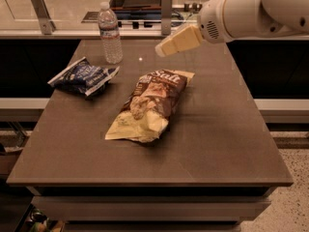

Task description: Pick water bottle

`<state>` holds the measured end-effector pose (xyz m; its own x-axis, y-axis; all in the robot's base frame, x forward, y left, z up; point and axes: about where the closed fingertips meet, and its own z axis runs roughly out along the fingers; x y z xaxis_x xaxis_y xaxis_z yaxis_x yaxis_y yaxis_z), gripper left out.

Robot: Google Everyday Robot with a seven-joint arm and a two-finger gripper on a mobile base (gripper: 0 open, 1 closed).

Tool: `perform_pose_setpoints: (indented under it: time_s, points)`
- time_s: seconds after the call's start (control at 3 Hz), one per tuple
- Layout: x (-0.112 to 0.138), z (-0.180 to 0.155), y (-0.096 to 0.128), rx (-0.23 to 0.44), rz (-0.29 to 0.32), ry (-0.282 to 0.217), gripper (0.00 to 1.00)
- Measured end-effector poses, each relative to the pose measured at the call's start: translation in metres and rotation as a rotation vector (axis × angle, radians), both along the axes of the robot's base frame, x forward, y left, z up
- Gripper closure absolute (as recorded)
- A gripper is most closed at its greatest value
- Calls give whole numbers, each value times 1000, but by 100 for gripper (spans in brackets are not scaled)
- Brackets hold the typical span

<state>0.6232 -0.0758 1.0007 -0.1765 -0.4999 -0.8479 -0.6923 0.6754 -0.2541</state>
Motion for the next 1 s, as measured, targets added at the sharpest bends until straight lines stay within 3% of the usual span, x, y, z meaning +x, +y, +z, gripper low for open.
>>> perform_pose_setpoints:
  time_s: [0.33,1.0]
  points:
    - [24,0,29,53,46,-38,0]
    - [77,-4,82,124,138,-59,0]
